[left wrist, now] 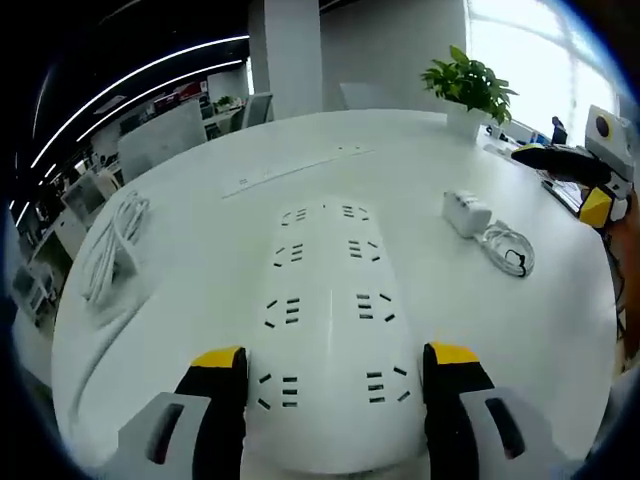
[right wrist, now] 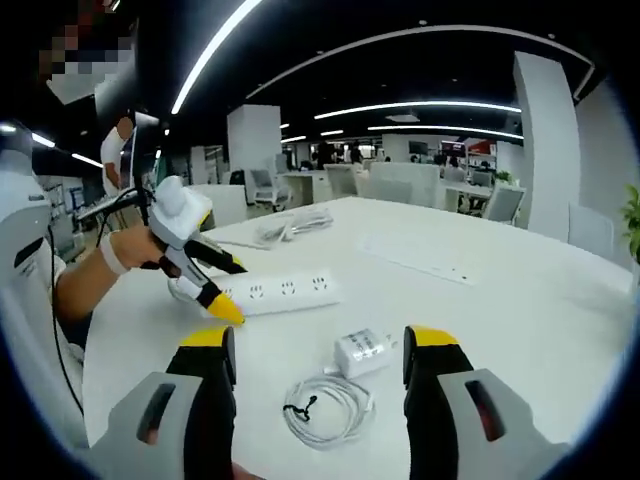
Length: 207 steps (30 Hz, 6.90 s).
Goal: Straighten the power strip on the desk, plug the charger into it
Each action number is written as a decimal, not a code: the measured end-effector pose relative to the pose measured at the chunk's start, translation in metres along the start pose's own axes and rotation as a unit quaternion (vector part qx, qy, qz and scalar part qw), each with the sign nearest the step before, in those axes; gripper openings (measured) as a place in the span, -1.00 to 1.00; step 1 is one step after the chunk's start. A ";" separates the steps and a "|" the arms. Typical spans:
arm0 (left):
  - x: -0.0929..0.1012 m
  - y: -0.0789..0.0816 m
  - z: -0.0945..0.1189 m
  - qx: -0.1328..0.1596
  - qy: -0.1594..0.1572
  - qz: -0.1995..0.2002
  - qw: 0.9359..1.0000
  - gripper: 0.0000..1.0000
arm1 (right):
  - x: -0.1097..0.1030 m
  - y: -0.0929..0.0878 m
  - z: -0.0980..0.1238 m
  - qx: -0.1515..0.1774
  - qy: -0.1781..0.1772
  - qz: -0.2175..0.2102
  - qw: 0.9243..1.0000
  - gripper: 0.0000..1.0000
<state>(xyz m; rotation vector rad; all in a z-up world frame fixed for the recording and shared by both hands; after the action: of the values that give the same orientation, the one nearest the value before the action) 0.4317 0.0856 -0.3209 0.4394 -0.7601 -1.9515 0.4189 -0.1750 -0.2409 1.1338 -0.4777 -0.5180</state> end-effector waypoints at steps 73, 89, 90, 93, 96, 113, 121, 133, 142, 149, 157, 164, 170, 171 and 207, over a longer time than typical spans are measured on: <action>-0.005 -0.006 0.000 0.043 -0.033 0.002 0.999 0.48 | -0.028 0.022 -0.253 -0.355 0.454 0.532 0.620 0.33; -0.004 -0.004 -0.001 0.046 -0.035 0.002 0.998 0.48 | -0.027 0.020 -0.251 -0.356 0.449 0.534 0.621 0.33; -0.004 -0.004 -0.001 0.046 -0.035 0.002 0.998 0.48 | -0.027 0.020 -0.251 -0.355 0.449 0.535 0.622 0.33; -0.004 -0.003 -0.002 0.046 -0.036 0.003 0.998 0.48 | -0.028 0.019 -0.251 -0.359 0.444 0.537 0.621 0.33; -0.004 -0.003 -0.003 0.046 -0.036 0.002 0.998 0.48 | -0.030 0.018 -0.251 -0.364 0.440 0.542 0.617 0.33; -0.004 -0.005 -0.002 0.051 -0.036 0.004 0.998 0.48 | -0.027 0.019 -0.251 -0.345 0.453 0.526 0.631 0.33; -0.005 -0.006 -0.001 0.053 -0.039 0.005 0.998 0.48 | -0.027 0.019 -0.252 -0.345 0.453 0.526 0.631 0.33; -0.004 -0.007 -0.001 0.054 -0.040 0.003 0.998 0.48 | -0.027 0.019 -0.250 -0.342 0.454 0.520 0.638 0.33; -0.004 -0.008 0.000 0.056 -0.045 -0.002 0.997 0.48 | -0.026 0.018 -0.248 -0.345 0.450 0.514 0.643 0.33; -0.004 -0.007 -0.001 0.058 -0.049 -0.006 0.997 0.48 | -0.026 0.018 -0.246 -0.345 0.449 0.510 0.648 0.33; -0.004 -0.006 -0.002 0.063 -0.057 -0.010 0.996 0.48 | -0.025 0.016 -0.242 -0.350 0.444 0.502 0.655 0.33; -0.004 -0.006 -0.002 0.066 -0.061 -0.015 0.996 0.48 | -0.024 0.015 -0.239 -0.354 0.439 0.497 0.659 0.33; -0.004 -0.005 -0.002 0.066 -0.064 -0.018 0.996 0.48 | -0.024 0.014 -0.236 -0.358 0.436 0.494 0.662 0.33; -0.004 -0.005 -0.002 0.065 -0.065 -0.019 0.996 0.48 | -0.024 0.014 -0.236 -0.358 0.435 0.493 0.663 0.33; -0.006 0.018 -0.006 -0.178 -0.094 -0.143 0.969 0.41 | -0.018 0.013 -0.236 -0.344 0.436 0.448 0.700 0.33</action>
<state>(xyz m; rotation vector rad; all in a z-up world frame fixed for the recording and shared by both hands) 0.4498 0.0828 -0.3137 0.1503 -0.4615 -2.3686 0.5481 0.0101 -0.3128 0.2124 0.0700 0.6894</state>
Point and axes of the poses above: the point that each gripper's makers call its tool centre point, and the gripper's own axes: z roughly backward along the fingers, x roughly to its right, y roughly out of its top, the point moved 7 cm from there along z, roughly backward along the fingers
